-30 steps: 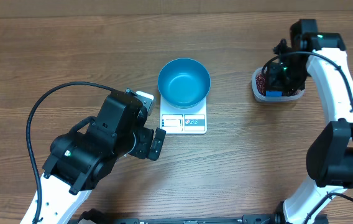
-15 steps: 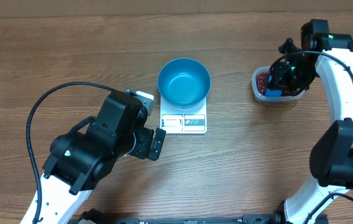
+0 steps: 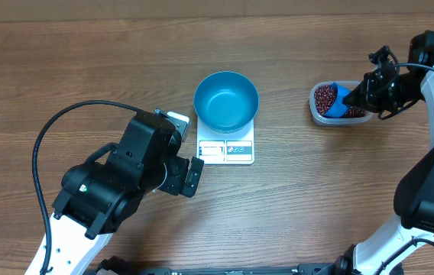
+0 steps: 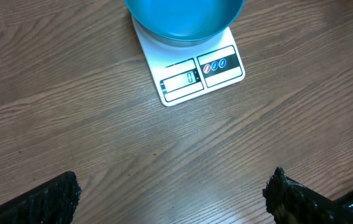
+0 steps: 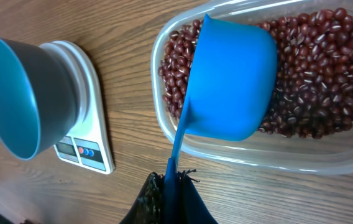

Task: Scoop item into bowl and weigh 150g on scale
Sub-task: 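Drag the blue scoop through the beans to fill it, right gripper, then lift the filled scoop and carry it left over the teal bowl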

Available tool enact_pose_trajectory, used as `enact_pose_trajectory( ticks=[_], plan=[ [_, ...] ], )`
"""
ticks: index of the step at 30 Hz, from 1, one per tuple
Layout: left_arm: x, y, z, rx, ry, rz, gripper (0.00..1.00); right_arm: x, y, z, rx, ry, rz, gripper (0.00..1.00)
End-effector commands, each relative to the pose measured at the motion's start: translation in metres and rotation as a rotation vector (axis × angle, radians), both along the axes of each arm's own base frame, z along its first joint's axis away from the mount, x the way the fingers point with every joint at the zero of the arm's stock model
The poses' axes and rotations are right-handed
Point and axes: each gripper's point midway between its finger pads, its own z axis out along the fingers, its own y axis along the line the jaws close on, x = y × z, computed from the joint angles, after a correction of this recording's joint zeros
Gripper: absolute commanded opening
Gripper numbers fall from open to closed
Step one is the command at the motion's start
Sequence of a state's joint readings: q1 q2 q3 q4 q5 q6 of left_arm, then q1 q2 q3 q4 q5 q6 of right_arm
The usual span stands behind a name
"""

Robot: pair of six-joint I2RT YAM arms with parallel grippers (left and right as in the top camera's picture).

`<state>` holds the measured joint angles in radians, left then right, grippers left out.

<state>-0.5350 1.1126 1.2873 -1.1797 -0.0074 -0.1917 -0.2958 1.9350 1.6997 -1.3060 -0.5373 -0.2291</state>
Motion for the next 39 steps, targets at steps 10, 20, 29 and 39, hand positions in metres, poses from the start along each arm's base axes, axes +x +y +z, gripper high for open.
enact_pose_trajectory(
  ticks=[10,20,29,39],
  plan=[
    [0.001,0.001,0.012,-0.026,-0.028,0.017,0.99,-0.006,-0.017,0.013,0.040,-0.034,-0.030,0.04],
    [0.001,0.001,0.012,-0.026,-0.028,0.016,0.99,-0.013,-0.045,0.013,0.046,-0.022,-0.107,0.04],
    [0.001,0.001,0.012,-0.026,-0.028,0.016,0.99,-0.016,-0.046,0.027,0.160,-0.073,-0.107,0.04],
    [0.001,0.001,0.012,-0.026,-0.028,0.016,0.99,-0.023,-0.062,0.047,0.293,-0.170,-0.134,0.04]
  ],
)
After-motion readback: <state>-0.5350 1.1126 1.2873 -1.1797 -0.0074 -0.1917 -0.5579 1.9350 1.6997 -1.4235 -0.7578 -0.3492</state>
